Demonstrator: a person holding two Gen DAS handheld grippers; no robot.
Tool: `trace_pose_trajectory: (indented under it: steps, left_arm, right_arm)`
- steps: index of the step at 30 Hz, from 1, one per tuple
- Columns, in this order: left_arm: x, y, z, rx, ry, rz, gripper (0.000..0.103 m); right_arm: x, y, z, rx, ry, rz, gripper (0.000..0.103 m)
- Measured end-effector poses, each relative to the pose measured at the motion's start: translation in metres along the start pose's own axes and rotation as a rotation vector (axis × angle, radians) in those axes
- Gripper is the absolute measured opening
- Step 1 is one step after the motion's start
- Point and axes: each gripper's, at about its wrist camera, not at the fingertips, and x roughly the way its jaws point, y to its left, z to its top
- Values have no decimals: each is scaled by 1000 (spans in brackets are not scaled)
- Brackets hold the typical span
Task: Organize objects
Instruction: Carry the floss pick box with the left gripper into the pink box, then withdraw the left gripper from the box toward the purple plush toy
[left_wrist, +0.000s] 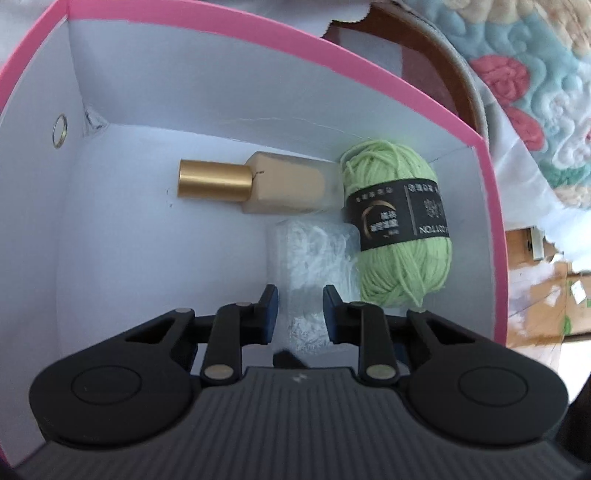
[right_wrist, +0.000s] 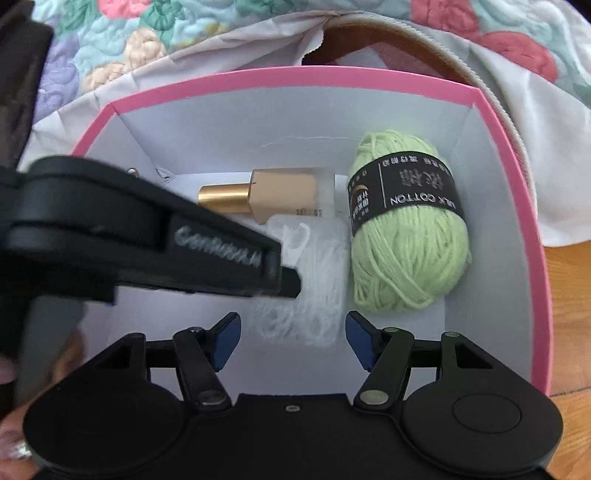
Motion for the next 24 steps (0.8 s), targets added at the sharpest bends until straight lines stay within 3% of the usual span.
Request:
trace_pose_trajectory:
  steps: [2,4,8,11,14,19,24]
  left_arm:
    - [1,0,1,-20,-4,1,24]
    - [3,-2,3,-37,-9,5,24]
    - [4,-4,3,-41,-14,12,23]
    - [-4,-6,-1,-26,-20,-9,28]
    - [-22,-15,-7,25,-45,-2,36]
    - [-64,-48,-22,183,-82,80,44]
    - [-116,-66,-31,233,-92,70,55]
  right_arm:
    - [-4,1,-4,-40,-5,-6,62]
    - [-5,2,-7,-60,-23,-44,44]
    - [-6,-5,-5,-49,-58,-52,39]
    - [-13,-6,-9,-53,-96,-81,39]
    - [-31,-13,-15,-32,-121,-17,39]
    - [-85,-15,-22,-58,-177,33,41]
    - [-141,-16,-24,-98,-223,38,46]
